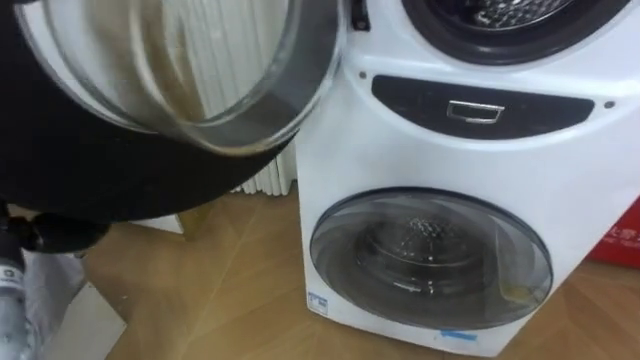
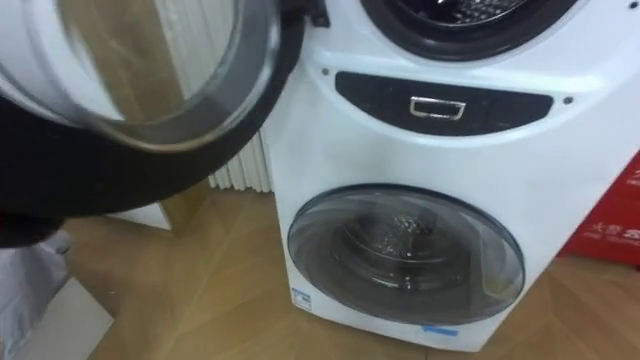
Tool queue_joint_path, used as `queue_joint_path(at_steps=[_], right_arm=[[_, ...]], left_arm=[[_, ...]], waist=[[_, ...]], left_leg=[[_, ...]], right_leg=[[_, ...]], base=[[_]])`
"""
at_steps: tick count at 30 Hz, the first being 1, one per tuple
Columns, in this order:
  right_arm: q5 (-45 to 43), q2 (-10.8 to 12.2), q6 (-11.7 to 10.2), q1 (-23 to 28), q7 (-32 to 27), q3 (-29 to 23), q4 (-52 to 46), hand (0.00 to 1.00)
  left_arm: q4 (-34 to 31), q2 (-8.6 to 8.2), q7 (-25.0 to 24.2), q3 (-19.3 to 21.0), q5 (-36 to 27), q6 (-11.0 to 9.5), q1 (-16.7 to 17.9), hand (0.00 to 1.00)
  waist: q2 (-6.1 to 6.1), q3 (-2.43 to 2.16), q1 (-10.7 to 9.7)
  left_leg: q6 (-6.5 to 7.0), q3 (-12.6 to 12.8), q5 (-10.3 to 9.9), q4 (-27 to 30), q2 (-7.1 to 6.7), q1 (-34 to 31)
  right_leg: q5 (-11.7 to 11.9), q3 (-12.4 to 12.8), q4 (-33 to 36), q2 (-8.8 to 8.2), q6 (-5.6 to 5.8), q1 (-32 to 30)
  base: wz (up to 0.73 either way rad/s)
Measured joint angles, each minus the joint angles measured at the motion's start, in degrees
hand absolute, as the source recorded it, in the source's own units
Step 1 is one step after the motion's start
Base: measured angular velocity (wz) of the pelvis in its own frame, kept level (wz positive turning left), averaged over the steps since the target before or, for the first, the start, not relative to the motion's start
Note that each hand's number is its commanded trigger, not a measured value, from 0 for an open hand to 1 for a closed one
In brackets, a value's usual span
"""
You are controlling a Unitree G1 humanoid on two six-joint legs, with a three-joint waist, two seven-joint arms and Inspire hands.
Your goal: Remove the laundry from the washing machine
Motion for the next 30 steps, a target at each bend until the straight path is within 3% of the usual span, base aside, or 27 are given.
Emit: queue_joint_path(at_steps=[3,7,11,12,17,21,26,30], right_arm=[[1.9,0.4,0.0,-0.5,0.2,2.5,0.3,0.0],[2.5,0.6,0.0,-1.3,0.1,4.0,0.2,0.0],[3.9,0.5,-0.4,-1.6,-0.6,5.5,0.1,0.0],[4.1,0.4,-0.4,-1.5,-0.7,6.4,0.1,0.0],[6.4,0.2,-0.6,-1.4,-1.7,7.6,0.2,0.0],[7.7,0.5,-0.6,-1.5,-1.7,7.6,0.2,0.0],[8.2,1.2,-0.7,-1.6,-1.8,10.0,0.2,0.0],[8.5,1.8,-1.0,-2.9,-2.5,12.4,0.4,0.0]], left_arm=[[-3.1,-2.25,-2.5,-2.6,1.5,-1.0,2.6,0.0],[-4.9,-2.66,-7.3,-7.3,0.0,-3.9,5.7,0.0],[-5.8,-2.73,-13.5,-13.8,-0.5,-9.1,9.8,0.0],[-5.8,-2.85,-15.1,-16.2,-0.8,-10.9,10.9,0.0],[-1.9,-3.95,-19.8,-22.2,-3.8,-16.5,12.0,0.0],[4.1,-4.23,-23.7,-26.6,-3.7,-17.1,12.7,0.0],[4.9,-4.37,-26.4,-29.2,-2.1,-17.1,13.6,0.0],[4.9,-6.04,-27.2,-32.3,-1.5,-17.5,12.2,0.0]], waist=[[-0.92,0.04,0.0],[-1.15,-0.02,-0.4],[-1.48,-0.38,-2.2],[-1.71,-0.72,-2.9],[-1.83,-1.03,-5.4],[-1.66,-1.08,-5.6],[-1.96,-0.9,-5.4],[-2.02,-0.68,-6.6]], left_leg=[[0.73,1.4,0.4,-0.2,-0.51,0.0],[1.31,3.3,0.8,-0.8,-0.67,-0.1],[1.29,5.6,1.1,-1.2,-0.68,-0.1],[1.13,6.2,1.2,-1.3,-0.61,0.1],[0.55,6.9,1.4,-1.7,-0.1,1.2],[-0.13,8.4,1.0,-1.9,0.71,2.1],[-0.9,9.9,0.6,-2.5,1.52,3.0],[-0.99,10.2,0.6,-2.7,1.53,2.8]], right_leg=[[0.4,-0.1,0.0,-0.75,0.64,0.0],[1.3,-0.9,0.6,-1.1,1.2,-0.7],[1.8,-3.6,0.7,-1.33,1.47,-0.8],[1.8,-3.5,0.6,-1.24,1.47,-1.0],[2.0,-3.3,0.7,-0.57,1.16,-0.8],[2.0,-3.3,0.5,0.29,0.87,-1.0],[1.9,-3.0,0.6,1.22,0.24,-1.0],[1.7,-3.2,0.6,1.36,0.08,-2.0]], base=[[-0.08],[-0.2],[-0.32],[-0.26],[-0.17],[-0.2],[-0.16],[-0.03]])
